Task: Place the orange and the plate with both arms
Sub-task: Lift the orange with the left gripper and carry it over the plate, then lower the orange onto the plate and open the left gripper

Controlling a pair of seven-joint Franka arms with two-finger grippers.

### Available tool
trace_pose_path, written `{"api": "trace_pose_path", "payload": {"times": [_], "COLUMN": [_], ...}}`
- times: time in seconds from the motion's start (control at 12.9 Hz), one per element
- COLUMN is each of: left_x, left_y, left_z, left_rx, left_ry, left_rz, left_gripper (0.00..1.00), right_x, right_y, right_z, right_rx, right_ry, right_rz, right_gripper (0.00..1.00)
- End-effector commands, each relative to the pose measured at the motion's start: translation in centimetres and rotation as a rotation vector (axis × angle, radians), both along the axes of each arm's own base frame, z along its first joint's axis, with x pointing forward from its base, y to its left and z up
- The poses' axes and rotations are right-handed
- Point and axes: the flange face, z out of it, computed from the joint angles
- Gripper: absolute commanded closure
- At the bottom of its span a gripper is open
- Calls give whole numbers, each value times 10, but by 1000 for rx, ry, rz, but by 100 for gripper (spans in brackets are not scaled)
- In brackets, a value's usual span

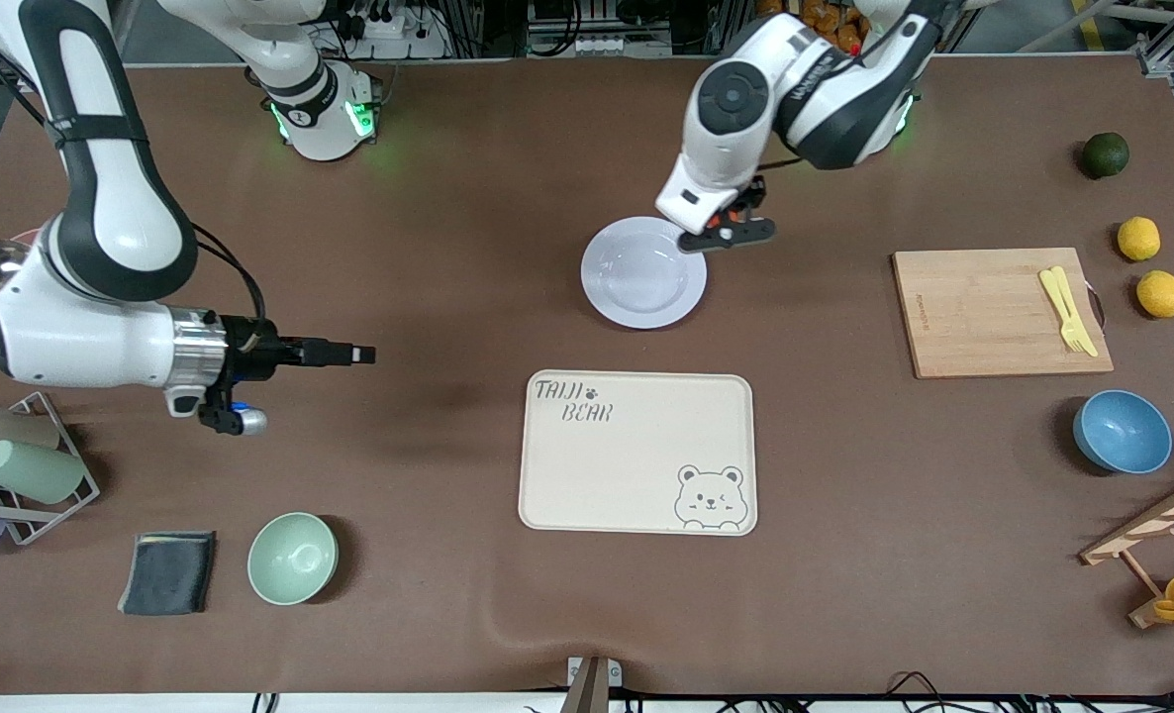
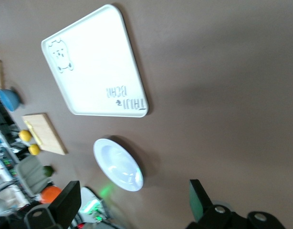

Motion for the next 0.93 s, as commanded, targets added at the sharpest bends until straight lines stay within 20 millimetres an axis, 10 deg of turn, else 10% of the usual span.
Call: {"api": "trace_pose_path", "payload": {"times": [0.0, 0.46, 0.85], "left_x": [-5, -3, -11], "left_y": [-33, -63, -83], "left_z": [-18, -80, -138], "left_rx": [-44, -36, 21], "left_ry": [24, -47, -68], "left_rz": [38, 88, 117], "left_gripper": [87, 87, 87], "right_x": [-10, -41, -66], "right_y": [1, 9, 63], "right_z": [-18, -75, -104], "right_rx": [85, 202, 180], "right_ry": [-26, -136, -209], "right_rz": [-50, -88, -134], "right_gripper": [0, 0, 0]}}
